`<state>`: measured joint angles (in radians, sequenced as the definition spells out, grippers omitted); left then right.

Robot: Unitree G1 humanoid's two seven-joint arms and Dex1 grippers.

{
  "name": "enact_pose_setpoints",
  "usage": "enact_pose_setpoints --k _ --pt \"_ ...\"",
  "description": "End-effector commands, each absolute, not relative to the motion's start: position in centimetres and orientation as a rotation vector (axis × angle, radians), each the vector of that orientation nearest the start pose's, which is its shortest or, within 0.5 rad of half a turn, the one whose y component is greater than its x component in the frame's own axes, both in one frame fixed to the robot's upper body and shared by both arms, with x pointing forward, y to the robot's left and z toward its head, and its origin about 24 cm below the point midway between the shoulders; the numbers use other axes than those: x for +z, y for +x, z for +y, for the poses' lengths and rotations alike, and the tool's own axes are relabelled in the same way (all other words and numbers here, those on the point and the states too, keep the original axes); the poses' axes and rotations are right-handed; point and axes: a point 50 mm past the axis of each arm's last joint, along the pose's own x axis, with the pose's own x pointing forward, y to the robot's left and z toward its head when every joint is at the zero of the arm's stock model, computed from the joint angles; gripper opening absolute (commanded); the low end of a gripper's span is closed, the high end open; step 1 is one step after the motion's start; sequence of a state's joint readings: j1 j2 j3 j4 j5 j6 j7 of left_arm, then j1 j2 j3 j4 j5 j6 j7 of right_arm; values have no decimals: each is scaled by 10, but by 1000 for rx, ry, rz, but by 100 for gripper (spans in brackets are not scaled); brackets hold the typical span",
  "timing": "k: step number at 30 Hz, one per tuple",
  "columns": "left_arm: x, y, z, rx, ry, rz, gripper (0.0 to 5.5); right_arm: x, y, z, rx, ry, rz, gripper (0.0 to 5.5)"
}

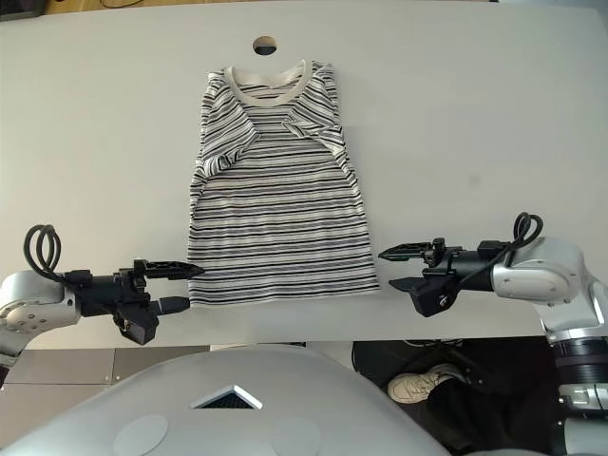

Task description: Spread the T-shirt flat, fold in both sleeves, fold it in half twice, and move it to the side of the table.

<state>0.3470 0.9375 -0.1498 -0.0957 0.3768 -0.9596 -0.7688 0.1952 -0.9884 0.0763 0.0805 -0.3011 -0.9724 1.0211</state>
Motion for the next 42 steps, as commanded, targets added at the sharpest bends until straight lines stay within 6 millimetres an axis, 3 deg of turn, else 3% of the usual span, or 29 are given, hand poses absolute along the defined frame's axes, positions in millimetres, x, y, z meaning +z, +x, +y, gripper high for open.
enact_pose_setpoints --k 1,3,14,17,25,28,33,35,39,42 --pt "33 114 209 -1631 1208 -39 377 22 139 -242 1736 -1328 183 302" --pt "34 115 207 -1624 1193 -51 377 21 140 -238 1739 -1329 161 302" --pt "31 122 204 -1586 1164 -32 210 19 146 -225 1765 -1267 130 91" --pt "24 123 207 -1576 1145 -2 138 19 148 -225 1762 -1264 136 11" --pt "12 119 211 -1596 1105 4 12 19 155 -226 1760 -1271 145 10" --pt "18 111 209 -1622 908 77 12 21 155 -227 1732 -1162 212 10" --pt "59 78 205 -1789 187 460 12 61 147 -228 1710 -514 482 10" --pt "75 75 204 -1837 -35 530 12 79 149 -236 1718 -310 547 10" --pt "91 83 204 -1841 -233 518 12 98 154 -246 1703 -129 547 10" --pt "87 105 205 -1693 -168 401 12 107 158 -242 1676 -95 465 10"
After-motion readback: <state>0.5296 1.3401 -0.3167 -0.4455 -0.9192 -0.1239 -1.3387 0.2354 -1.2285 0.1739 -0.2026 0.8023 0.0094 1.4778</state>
